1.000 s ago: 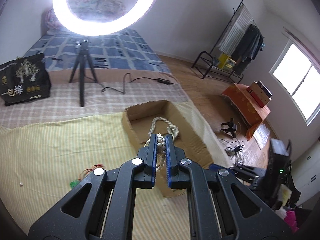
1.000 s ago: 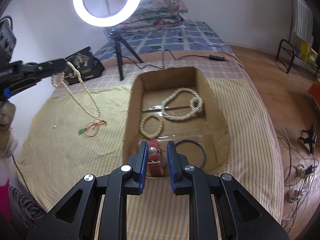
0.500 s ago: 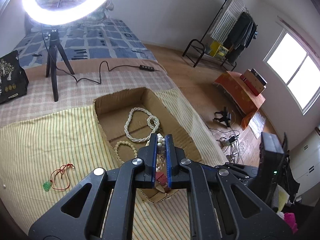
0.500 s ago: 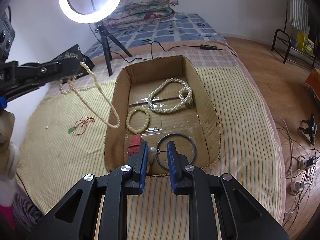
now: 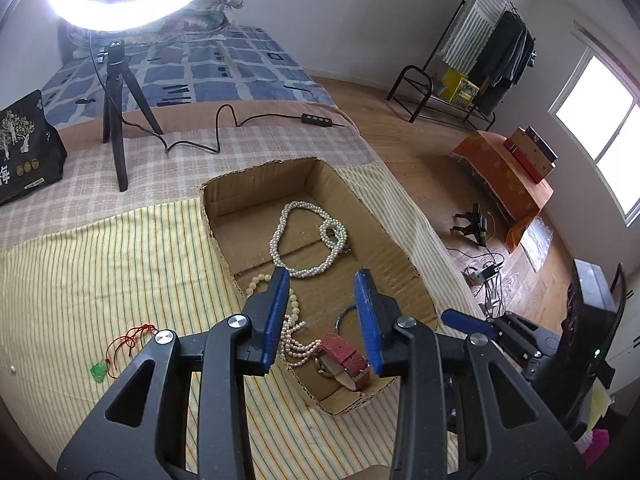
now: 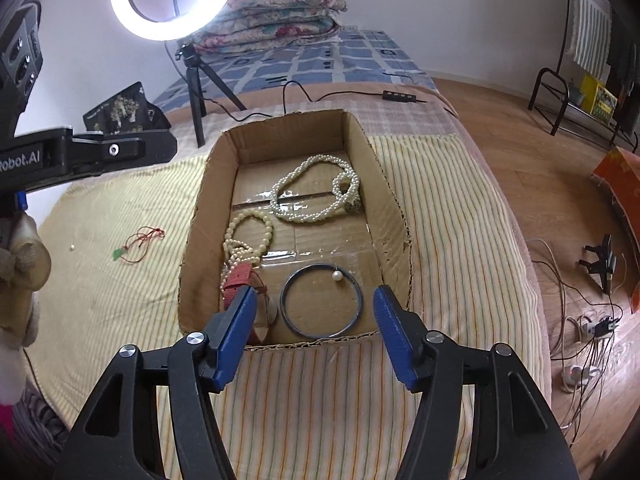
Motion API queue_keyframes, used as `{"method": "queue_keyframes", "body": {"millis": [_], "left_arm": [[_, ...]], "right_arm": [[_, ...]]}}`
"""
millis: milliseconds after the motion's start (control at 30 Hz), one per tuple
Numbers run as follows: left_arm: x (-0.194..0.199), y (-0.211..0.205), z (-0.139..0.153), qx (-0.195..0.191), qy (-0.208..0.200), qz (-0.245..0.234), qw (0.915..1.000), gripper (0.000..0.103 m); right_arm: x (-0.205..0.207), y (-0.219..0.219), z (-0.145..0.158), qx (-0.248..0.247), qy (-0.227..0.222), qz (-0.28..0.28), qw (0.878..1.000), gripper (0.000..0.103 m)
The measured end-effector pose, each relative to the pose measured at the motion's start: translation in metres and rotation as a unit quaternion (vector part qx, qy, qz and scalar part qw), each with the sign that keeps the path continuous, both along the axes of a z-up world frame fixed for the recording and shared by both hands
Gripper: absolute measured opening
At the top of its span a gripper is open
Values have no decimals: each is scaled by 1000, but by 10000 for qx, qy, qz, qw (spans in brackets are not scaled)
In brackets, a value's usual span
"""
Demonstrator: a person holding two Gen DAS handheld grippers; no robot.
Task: Organize jewelry
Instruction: 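Carry the necklace in the left gripper over the box while the right gripper carries the earring there, then open the right gripper to drop the earring into the box while the left gripper releases the necklace, then withdraw both grippers from the box toward the loose pearl and jade pendant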
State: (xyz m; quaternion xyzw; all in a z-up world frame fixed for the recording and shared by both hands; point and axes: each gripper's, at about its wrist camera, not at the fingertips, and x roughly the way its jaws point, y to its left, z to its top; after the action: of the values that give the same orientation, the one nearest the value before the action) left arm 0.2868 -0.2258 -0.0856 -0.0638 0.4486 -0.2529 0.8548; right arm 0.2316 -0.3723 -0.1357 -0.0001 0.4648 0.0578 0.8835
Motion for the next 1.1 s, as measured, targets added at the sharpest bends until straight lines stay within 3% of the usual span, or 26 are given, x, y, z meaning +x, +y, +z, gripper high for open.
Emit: {"method": "queue_keyframes", "body": {"millis": [367, 500, 567, 633, 800, 1100], "left_arm": [[-6, 28, 8, 196, -109, 115, 9997, 34], [-7, 52, 14, 247, -144, 245, 9993, 37], [-8, 63, 17, 279, -201, 321, 9989, 49], [-9, 77, 20, 307, -260, 404, 9984, 49], [-12, 115, 23, 404, -303, 669, 9965, 49], [-18, 176, 24, 469, -244, 1070, 9929, 49]], "right_arm": [[-2, 13, 12, -36, -150, 43, 9999, 60], [0, 25, 17, -38, -243, 125, 9996, 61], [0, 35, 20, -81, -307, 196, 9993, 65], [-1, 44, 22, -170, -408, 249, 9987, 71], [-2, 70, 28, -388, -673, 489, 9958, 71], [3, 110, 27, -325, -819, 794, 9929, 74]]}}
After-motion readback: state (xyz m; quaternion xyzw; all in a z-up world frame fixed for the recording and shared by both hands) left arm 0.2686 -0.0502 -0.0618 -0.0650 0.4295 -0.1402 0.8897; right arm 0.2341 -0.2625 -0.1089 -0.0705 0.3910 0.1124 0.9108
